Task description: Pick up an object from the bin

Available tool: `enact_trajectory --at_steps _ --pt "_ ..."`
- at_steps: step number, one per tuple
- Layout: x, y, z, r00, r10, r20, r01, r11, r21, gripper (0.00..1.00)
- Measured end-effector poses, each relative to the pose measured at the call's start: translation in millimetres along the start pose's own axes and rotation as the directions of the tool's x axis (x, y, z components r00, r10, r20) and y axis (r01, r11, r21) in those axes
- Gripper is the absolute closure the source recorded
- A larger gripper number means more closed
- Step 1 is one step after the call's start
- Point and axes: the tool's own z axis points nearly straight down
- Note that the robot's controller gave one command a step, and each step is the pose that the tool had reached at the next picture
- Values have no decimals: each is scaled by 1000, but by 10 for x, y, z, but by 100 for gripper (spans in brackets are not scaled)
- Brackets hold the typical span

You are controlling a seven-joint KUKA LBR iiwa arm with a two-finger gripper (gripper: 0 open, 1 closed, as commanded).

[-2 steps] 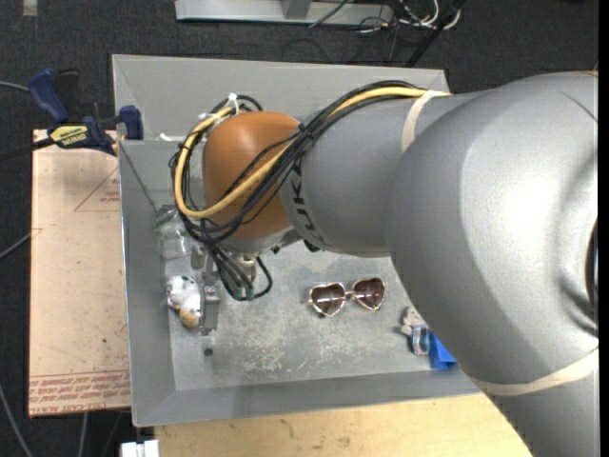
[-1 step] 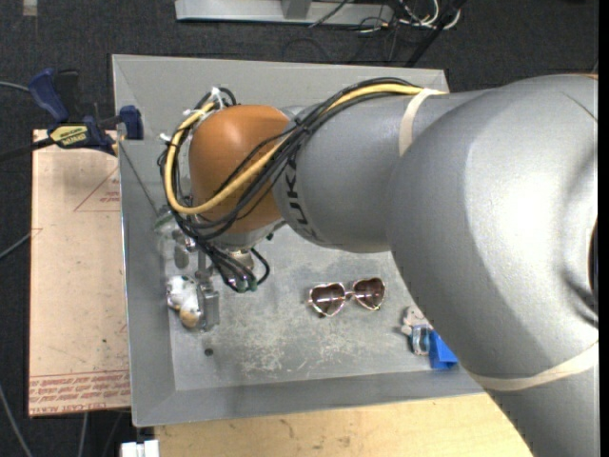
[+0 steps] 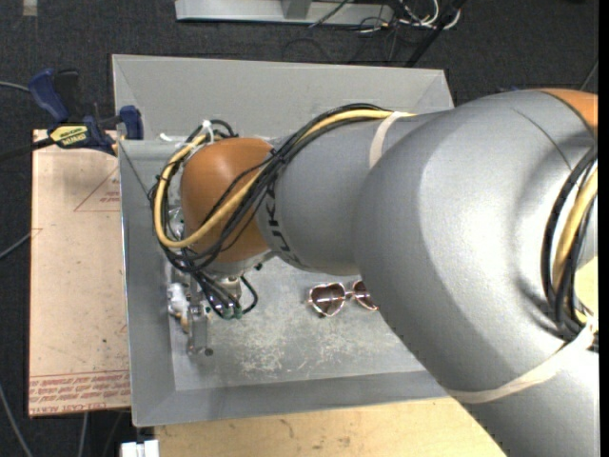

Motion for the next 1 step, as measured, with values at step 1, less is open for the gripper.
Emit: enact_trajectory --at_steps 1 --pt "-82 -19 -21 964 -265 5 265 964 0 100"
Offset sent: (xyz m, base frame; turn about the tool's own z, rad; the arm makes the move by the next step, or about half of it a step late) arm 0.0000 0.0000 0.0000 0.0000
